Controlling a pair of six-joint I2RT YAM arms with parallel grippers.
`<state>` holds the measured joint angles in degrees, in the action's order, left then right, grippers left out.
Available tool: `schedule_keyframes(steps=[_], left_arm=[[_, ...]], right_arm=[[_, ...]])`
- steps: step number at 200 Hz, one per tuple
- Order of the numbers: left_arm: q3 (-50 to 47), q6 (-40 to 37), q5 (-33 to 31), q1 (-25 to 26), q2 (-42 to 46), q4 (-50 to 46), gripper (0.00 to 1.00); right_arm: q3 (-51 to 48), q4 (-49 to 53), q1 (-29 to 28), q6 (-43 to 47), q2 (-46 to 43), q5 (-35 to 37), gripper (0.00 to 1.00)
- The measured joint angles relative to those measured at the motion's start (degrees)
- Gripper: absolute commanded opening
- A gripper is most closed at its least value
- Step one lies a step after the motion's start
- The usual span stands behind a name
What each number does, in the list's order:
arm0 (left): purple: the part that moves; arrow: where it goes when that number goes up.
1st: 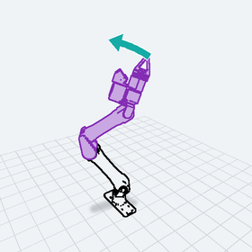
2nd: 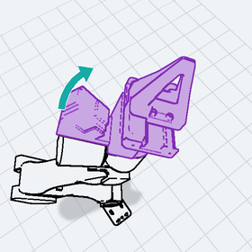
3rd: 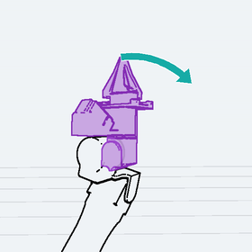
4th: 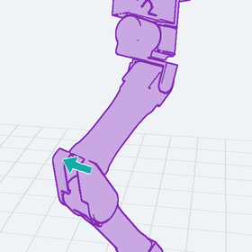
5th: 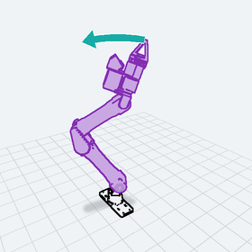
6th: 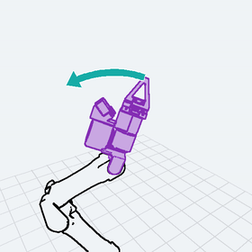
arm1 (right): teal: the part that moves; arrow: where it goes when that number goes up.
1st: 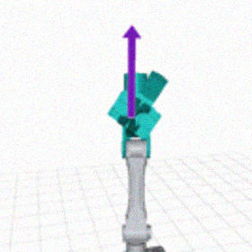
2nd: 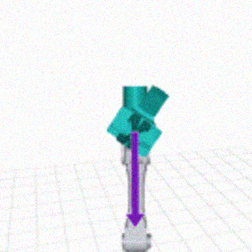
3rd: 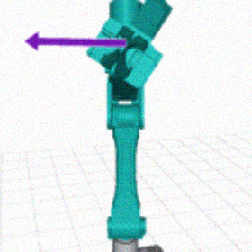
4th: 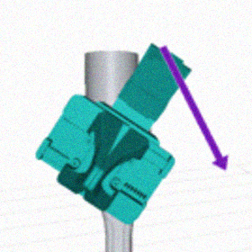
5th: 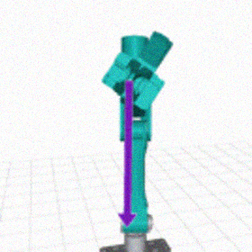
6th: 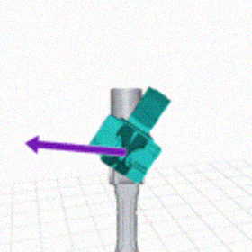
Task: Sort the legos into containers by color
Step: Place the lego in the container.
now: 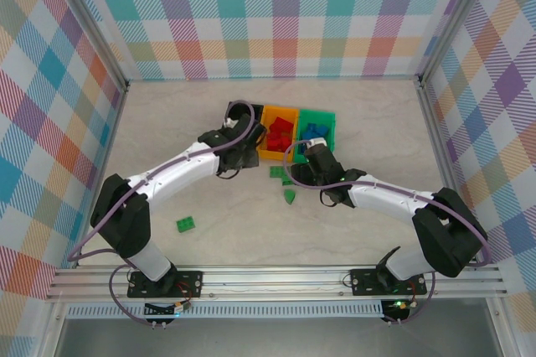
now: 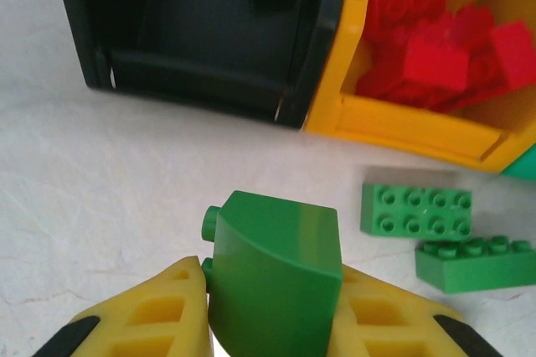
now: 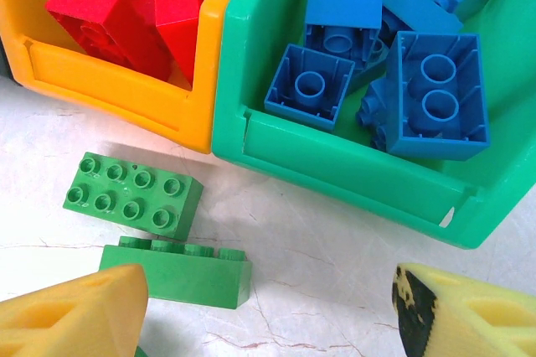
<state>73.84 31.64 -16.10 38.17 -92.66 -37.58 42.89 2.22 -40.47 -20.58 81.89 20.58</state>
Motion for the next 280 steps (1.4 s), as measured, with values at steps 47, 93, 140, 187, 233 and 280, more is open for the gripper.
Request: schedule_keyframes(steps=[47, 93, 140, 187, 233, 280], left_arm=[[8.98, -4.15, 1.7, -5.09, -4.2, 0.22, 0.27], [17.22, -7.76, 4.22, -10.21, -13.31, -0.31, 0.3], [27.54, -11.85, 3.13, -12.76, -23.87, -1.95, 0.32], [37.09, -15.54, -1.16, -12.98, -31.04, -4.9, 0.46], [37.03, -16.46, -3.28, -12.94, -30.99, -5.42, 0.61], [24.92, -16.5, -1.4, -10.51, -21.7, -2.03, 0.61]], right_arm=[[-0.02, 0.0, 0.0, 0.0, 0.0, 0.02, 0.77], [-0.02, -0.02, 0.0, 0.02, 0.04, 0.04, 0.77], [-0.02, -0.02, 0.0, 0.02, 0.04, 0.37, 0.77], [-0.02, -0.04, 0.0, 0.04, 0.04, 0.46, 0.77], [0.0, -0.04, 0.0, 0.02, 0.09, 0.46, 0.77], [0.0, -0.04, 0.0, 0.02, 0.09, 0.42, 0.77]])
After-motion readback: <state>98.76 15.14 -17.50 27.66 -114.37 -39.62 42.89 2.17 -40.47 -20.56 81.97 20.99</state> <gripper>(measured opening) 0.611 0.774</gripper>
